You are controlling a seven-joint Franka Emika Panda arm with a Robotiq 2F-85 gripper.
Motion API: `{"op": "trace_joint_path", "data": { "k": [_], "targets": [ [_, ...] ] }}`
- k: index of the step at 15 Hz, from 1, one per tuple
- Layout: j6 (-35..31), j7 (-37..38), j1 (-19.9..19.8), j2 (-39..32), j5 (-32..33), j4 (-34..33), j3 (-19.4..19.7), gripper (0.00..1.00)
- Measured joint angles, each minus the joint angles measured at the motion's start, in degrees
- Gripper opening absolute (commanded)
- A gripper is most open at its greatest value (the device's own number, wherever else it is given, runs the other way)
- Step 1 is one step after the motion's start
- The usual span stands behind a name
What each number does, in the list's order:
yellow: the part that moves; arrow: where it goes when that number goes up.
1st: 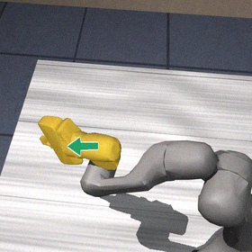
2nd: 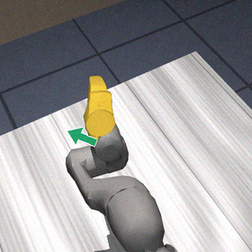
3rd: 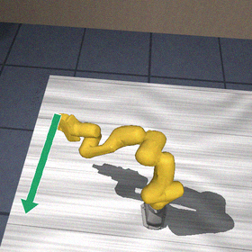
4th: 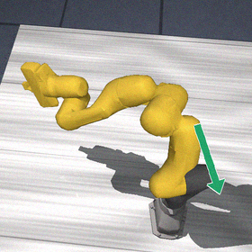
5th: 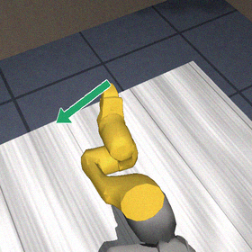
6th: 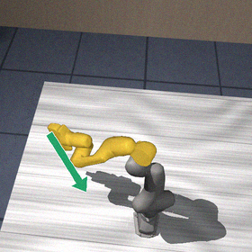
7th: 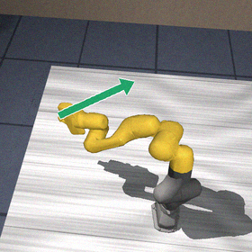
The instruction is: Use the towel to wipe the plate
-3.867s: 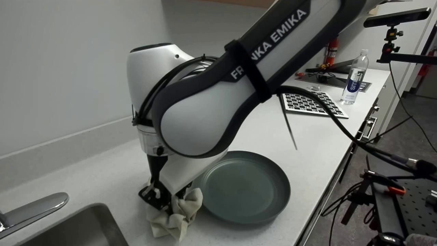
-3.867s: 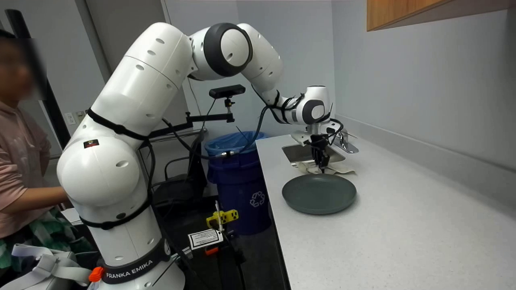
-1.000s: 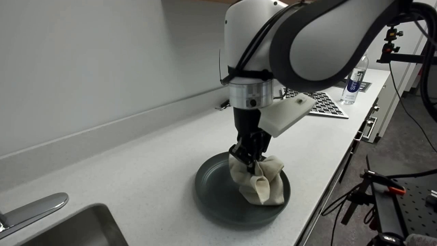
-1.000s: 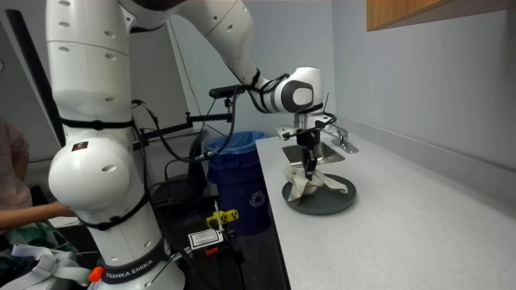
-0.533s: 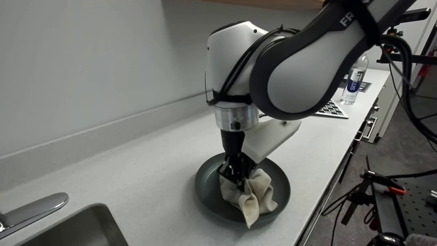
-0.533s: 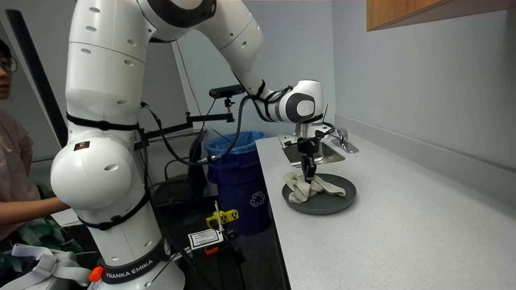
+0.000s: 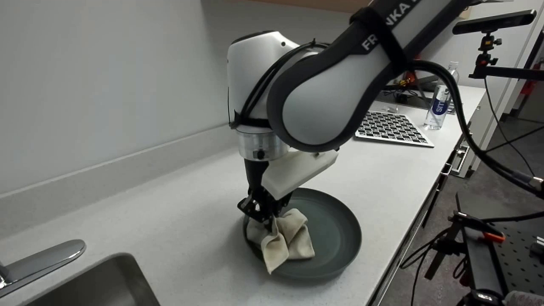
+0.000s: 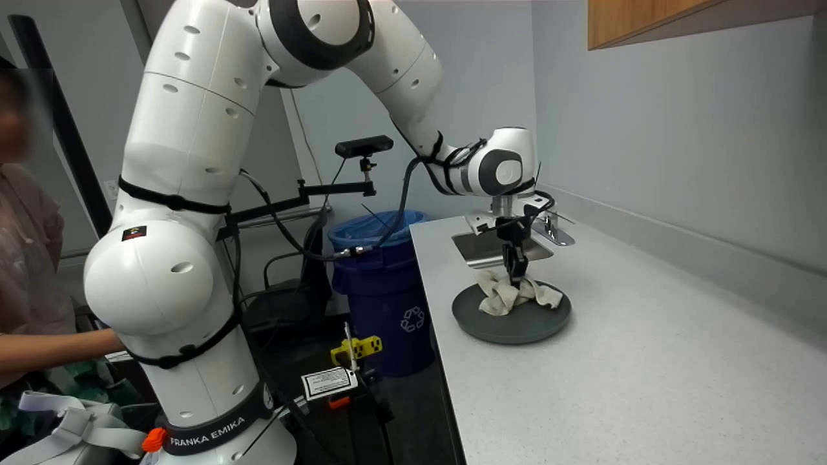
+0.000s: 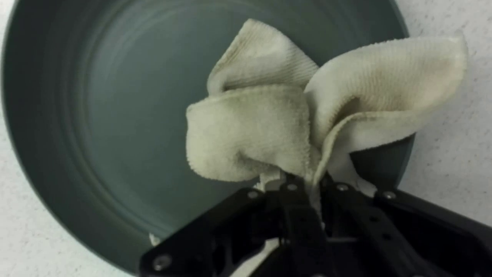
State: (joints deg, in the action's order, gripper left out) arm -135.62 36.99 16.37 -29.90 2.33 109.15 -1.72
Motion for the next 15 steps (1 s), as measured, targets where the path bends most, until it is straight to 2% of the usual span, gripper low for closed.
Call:
{"op": "trace_joint_path", "data": {
  "k": [7,15],
  "targets": [
    [0.00,3.61,0.86,-1.24,8.40,-1.42,5.84,0.03],
    [0.38,7.34,1.14,2.44,9.66,3.86,6.12,0.03]
  ]
}}
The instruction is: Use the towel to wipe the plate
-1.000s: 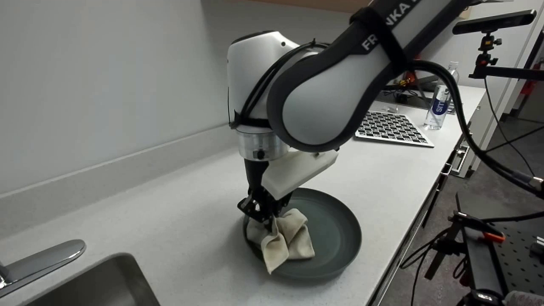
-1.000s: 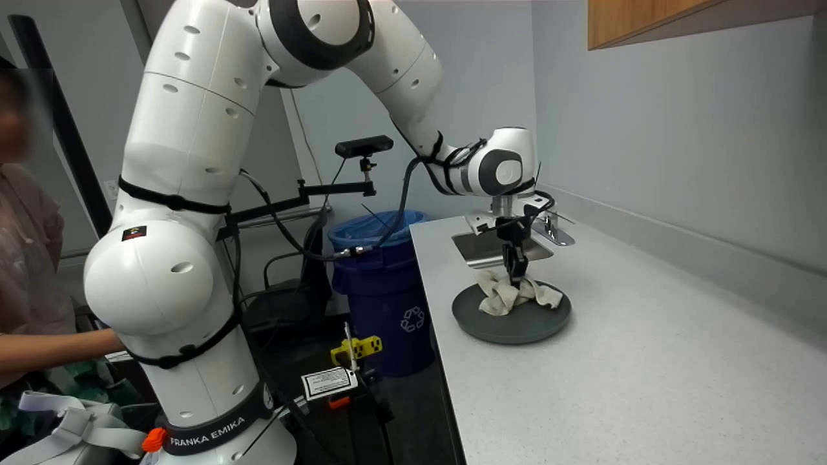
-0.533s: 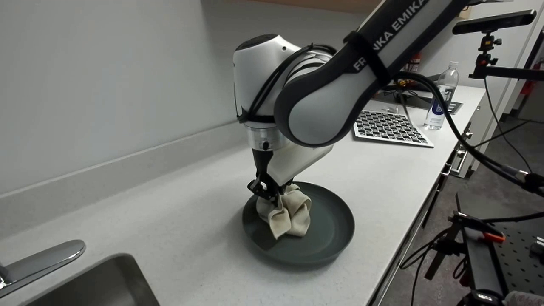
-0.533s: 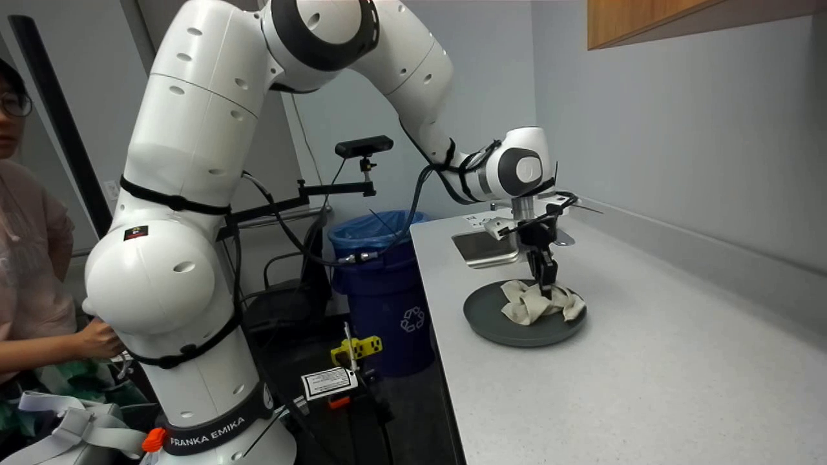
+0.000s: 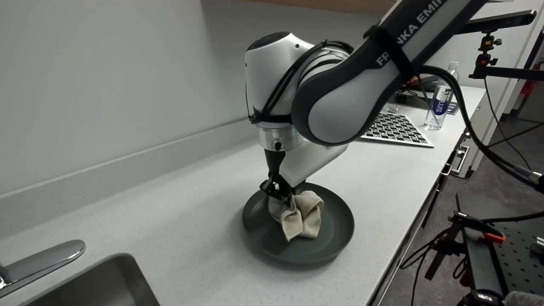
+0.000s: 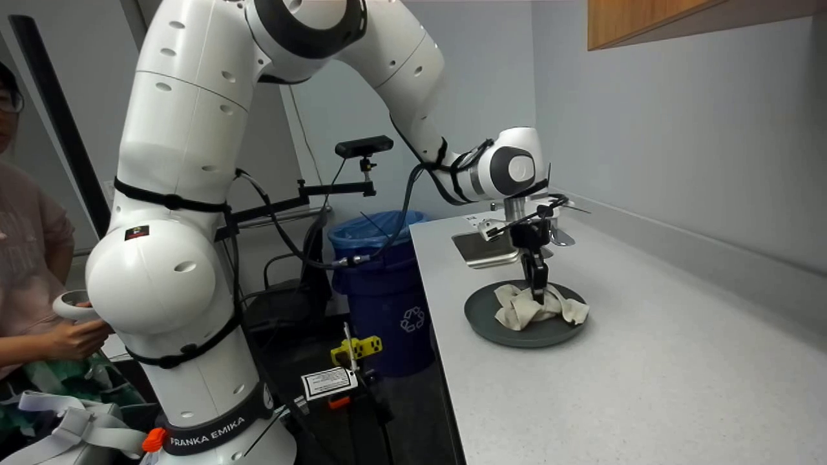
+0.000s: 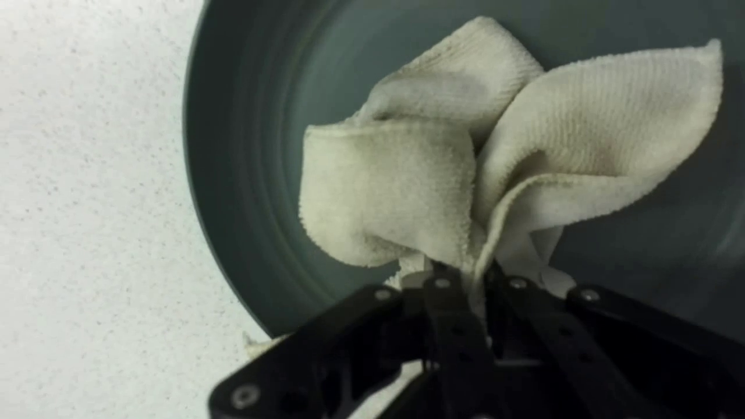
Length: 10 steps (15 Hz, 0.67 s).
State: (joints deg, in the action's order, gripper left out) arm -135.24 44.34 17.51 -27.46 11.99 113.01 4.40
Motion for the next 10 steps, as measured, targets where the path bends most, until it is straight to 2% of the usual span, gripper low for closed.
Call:
{"op": "trace_joint_path", "data": {
  "k": [5,10],
  "targets": [
    [0.16,0.00,-0.01,2.82,-0.25,3.89,-1.45,0.03],
    [0.02,0.00,-0.02,2.63,-1.57,2.38,-4.54,0.03]
  ]
}}
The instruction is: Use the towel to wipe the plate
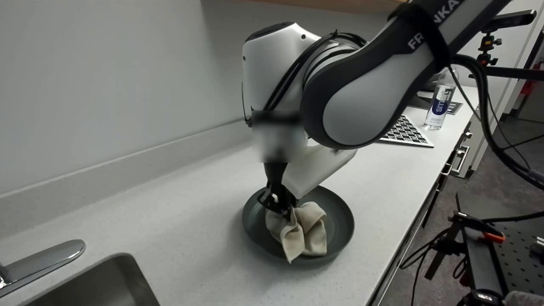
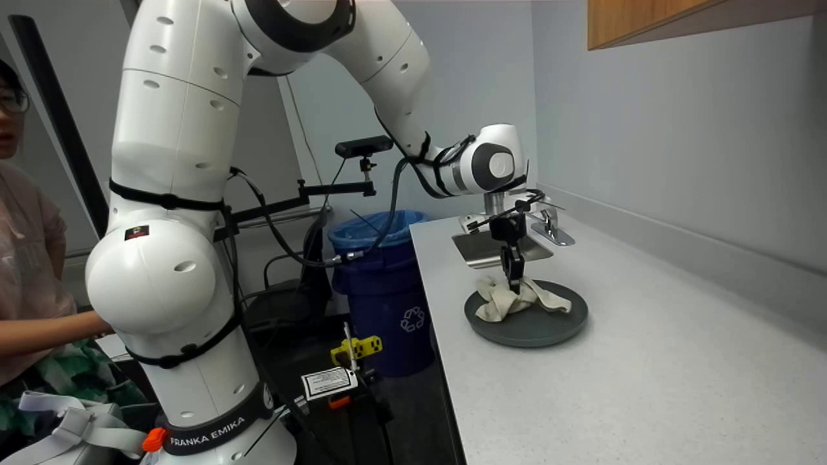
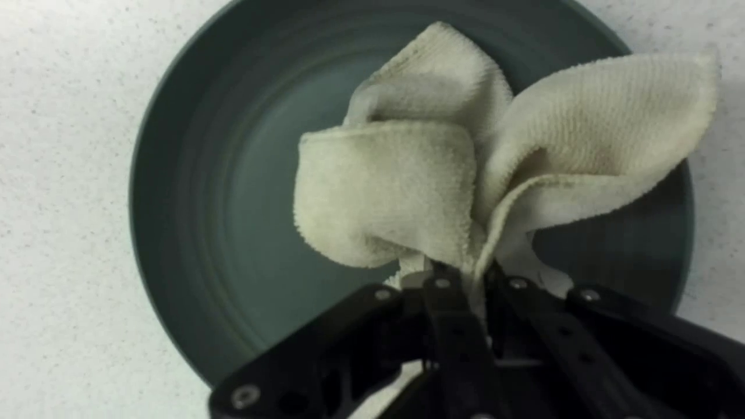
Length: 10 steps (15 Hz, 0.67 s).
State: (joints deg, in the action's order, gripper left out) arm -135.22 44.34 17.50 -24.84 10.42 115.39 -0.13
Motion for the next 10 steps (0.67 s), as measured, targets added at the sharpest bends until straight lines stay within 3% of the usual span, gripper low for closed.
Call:
{"op": "trace_joint_path", "data": {
  "k": [5,10],
  "targets": [
    [-0.12,0.00,0.12,-1.42,1.38,-4.27,-0.29,0.03],
    [-0.09,0.02,0.10,-1.66,5.88,-3.83,2.57,0.03]
  ]
}}
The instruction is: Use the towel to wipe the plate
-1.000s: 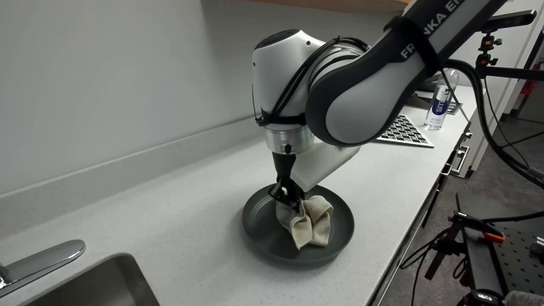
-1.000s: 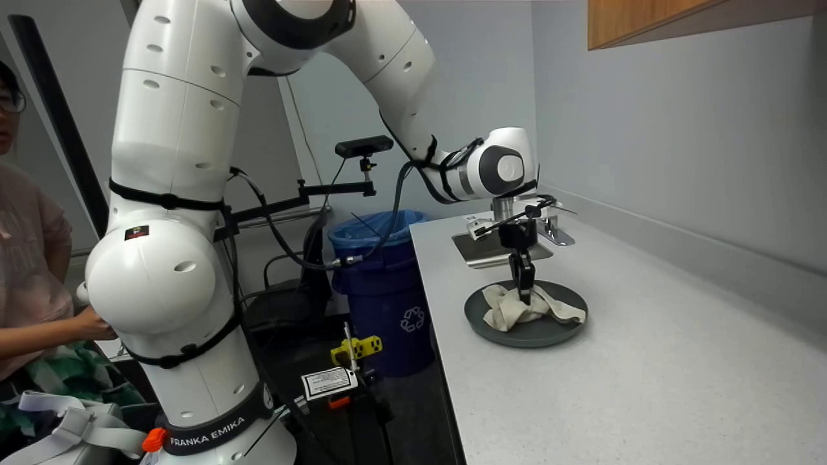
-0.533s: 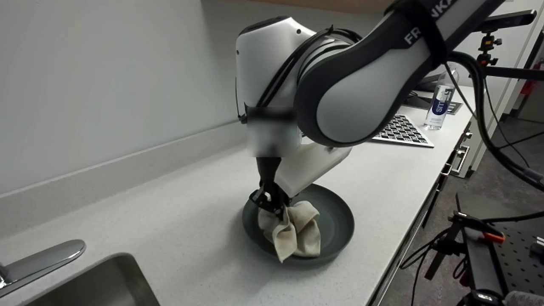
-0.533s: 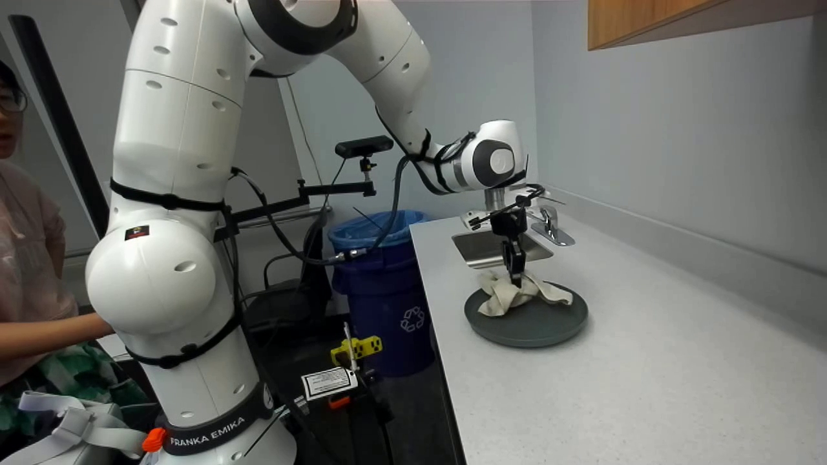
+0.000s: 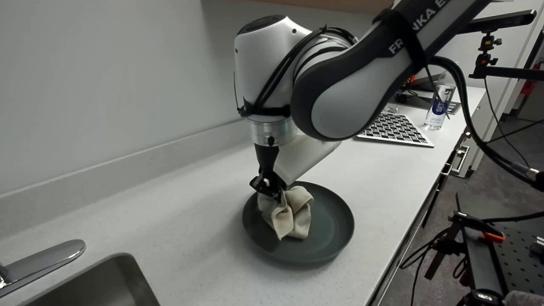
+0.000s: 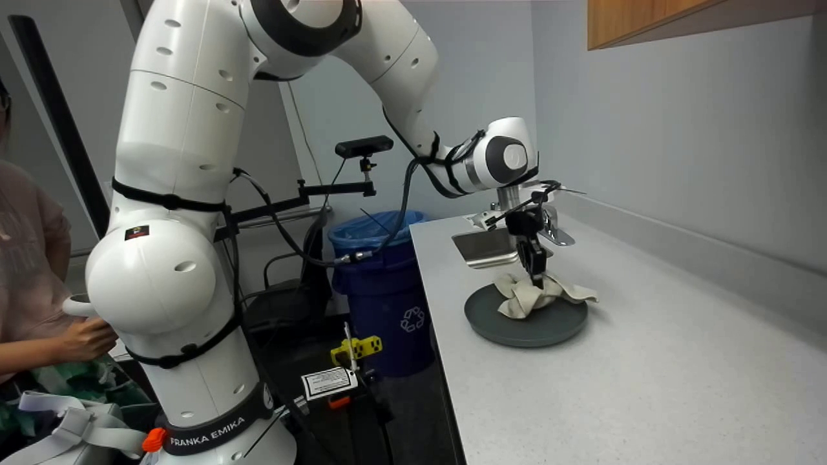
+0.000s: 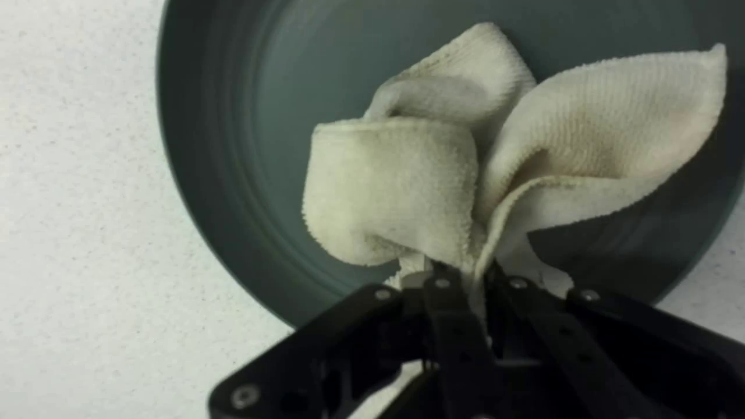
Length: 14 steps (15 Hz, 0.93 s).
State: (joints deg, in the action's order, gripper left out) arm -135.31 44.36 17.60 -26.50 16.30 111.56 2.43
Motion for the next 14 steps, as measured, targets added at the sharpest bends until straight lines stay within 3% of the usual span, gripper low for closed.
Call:
{"op": "trace_joint_path", "data": {
  "k": [7,14],
  "targets": [
    [0.09,0.94,-0.02,3.43,2.37,6.14,1.71,0.03],
    [0.08,1.10,-0.08,6.61,-0.93,10.21,-2.46,0.03]
  ]
}}
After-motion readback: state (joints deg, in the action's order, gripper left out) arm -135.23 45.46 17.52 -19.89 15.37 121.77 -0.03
